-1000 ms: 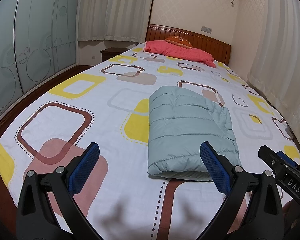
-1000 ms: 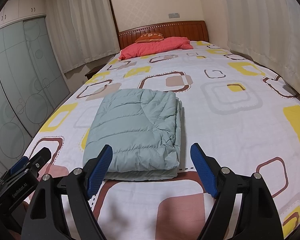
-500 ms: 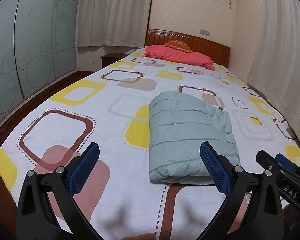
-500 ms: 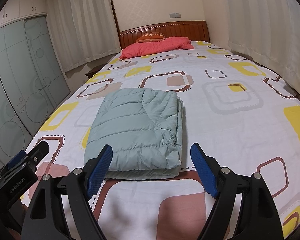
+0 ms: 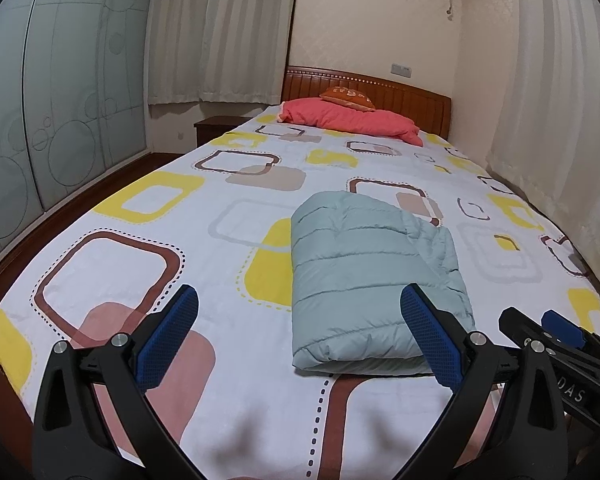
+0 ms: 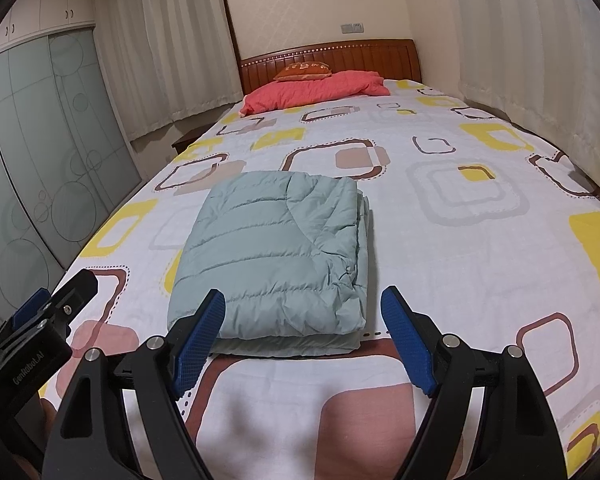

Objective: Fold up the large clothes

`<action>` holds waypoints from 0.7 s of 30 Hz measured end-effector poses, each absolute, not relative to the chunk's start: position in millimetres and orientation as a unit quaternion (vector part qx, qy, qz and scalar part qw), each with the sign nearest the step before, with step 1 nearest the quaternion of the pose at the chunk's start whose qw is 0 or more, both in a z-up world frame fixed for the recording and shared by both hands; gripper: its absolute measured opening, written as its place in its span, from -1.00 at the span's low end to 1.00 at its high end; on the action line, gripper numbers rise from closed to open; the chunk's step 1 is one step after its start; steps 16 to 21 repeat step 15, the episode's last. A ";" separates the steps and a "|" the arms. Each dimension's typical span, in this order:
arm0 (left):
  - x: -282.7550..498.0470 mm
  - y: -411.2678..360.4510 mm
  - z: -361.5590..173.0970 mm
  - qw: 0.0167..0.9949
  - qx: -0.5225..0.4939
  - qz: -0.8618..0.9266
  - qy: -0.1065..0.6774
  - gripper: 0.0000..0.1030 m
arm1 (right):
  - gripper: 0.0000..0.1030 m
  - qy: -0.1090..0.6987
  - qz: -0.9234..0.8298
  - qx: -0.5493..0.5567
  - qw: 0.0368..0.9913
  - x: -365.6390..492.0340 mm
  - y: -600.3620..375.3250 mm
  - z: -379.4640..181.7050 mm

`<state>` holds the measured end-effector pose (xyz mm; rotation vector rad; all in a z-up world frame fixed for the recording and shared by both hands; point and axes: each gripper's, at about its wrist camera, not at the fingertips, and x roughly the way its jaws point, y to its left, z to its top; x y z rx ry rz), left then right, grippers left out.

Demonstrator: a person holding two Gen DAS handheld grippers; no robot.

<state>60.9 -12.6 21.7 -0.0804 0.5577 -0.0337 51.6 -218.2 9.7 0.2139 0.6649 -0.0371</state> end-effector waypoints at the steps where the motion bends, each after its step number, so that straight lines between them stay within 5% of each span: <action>1: 60.9 -12.9 21.3 0.960 -0.040 -0.018 0.276 0.96 | 0.53 0.326 -0.017 0.105 0.939 52.4 -219.5 9.6; 21: 76.8 -1.2 7.3 0.949 -0.067 -0.014 0.308 0.96 | 0.53 0.330 -0.015 0.105 0.938 54.4 -224.1 7.0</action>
